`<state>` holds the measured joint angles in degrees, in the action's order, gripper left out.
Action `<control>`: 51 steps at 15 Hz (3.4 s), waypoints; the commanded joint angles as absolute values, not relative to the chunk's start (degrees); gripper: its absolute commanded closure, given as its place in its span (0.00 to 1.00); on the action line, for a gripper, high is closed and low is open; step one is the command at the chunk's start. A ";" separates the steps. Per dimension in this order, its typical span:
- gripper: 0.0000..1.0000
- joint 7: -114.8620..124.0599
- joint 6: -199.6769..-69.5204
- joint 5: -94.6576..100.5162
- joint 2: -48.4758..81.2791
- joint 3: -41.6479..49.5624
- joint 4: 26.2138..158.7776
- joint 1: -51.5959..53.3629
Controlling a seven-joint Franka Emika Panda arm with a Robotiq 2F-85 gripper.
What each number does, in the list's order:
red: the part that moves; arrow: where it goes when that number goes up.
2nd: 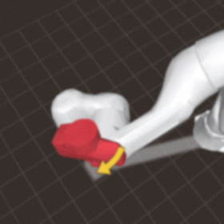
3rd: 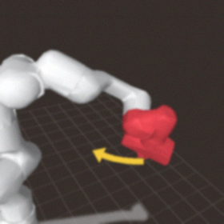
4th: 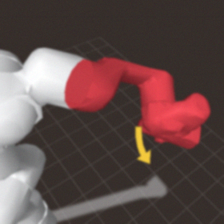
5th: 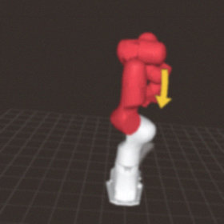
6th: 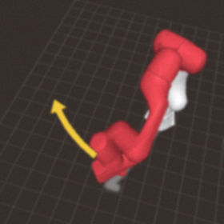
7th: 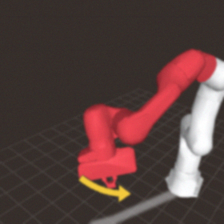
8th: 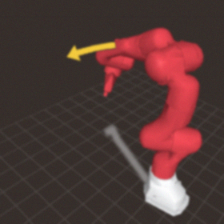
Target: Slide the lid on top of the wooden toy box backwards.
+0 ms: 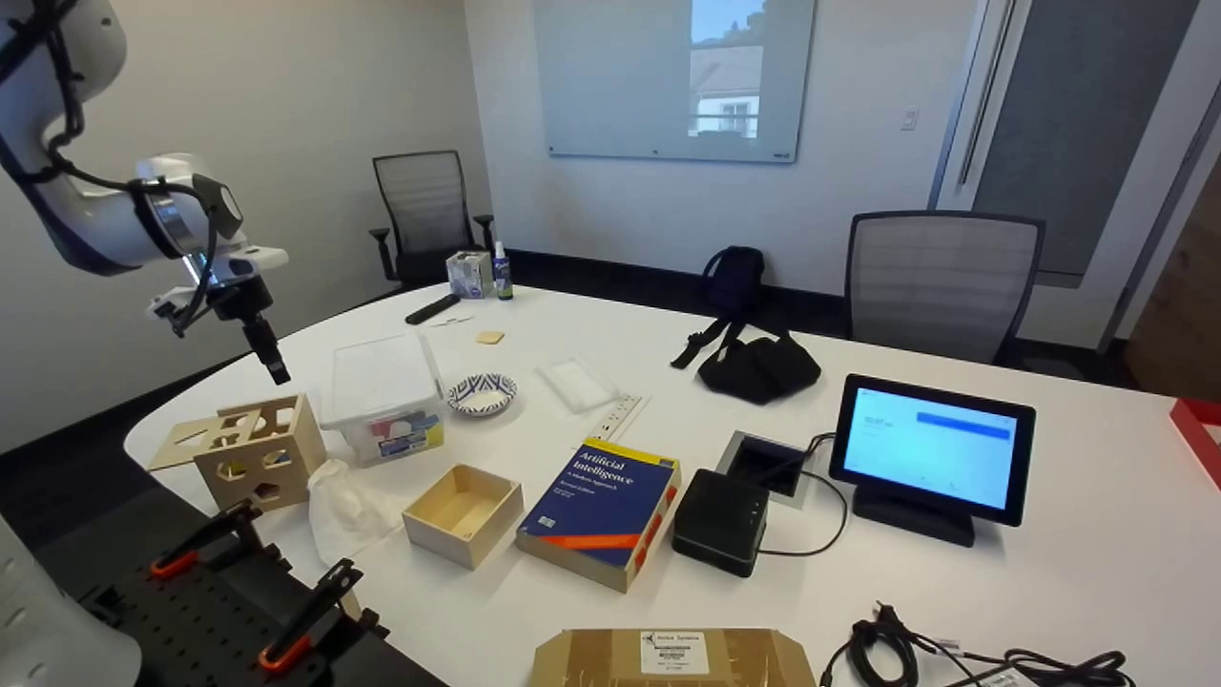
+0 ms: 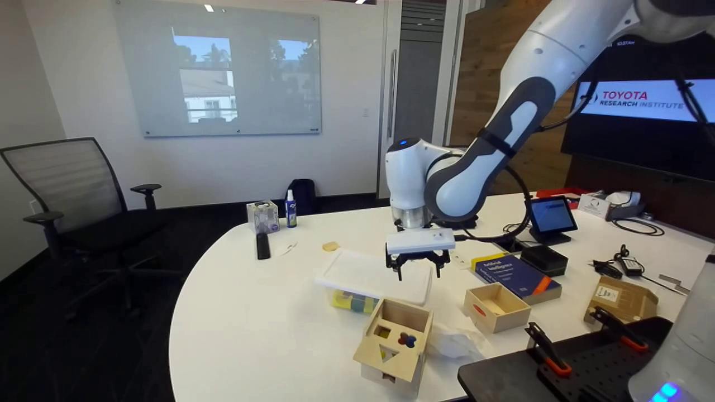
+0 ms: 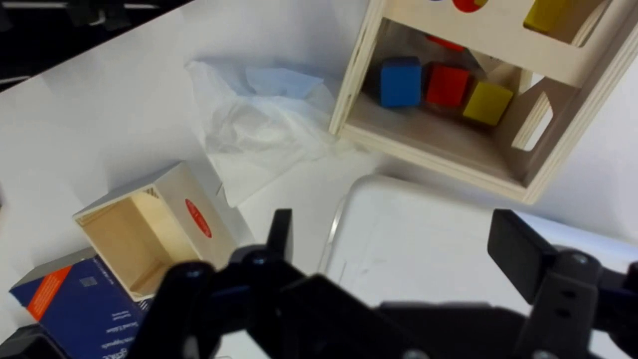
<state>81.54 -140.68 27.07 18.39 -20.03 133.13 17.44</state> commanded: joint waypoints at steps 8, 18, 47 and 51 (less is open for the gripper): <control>0.00 80.36 -141.09 25.27 23.44 -13.40 128.23 24.77; 0.00 83.23 -142.55 22.15 19.05 -13.55 134.63 28.94; 0.00 104.94 -153.52 13.60 34.53 -10.02 127.19 51.71; 0.00 105.63 -155.35 13.25 35.69 -7.05 126.69 55.00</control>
<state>104.98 -154.00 14.46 34.83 -9.63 127.86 51.72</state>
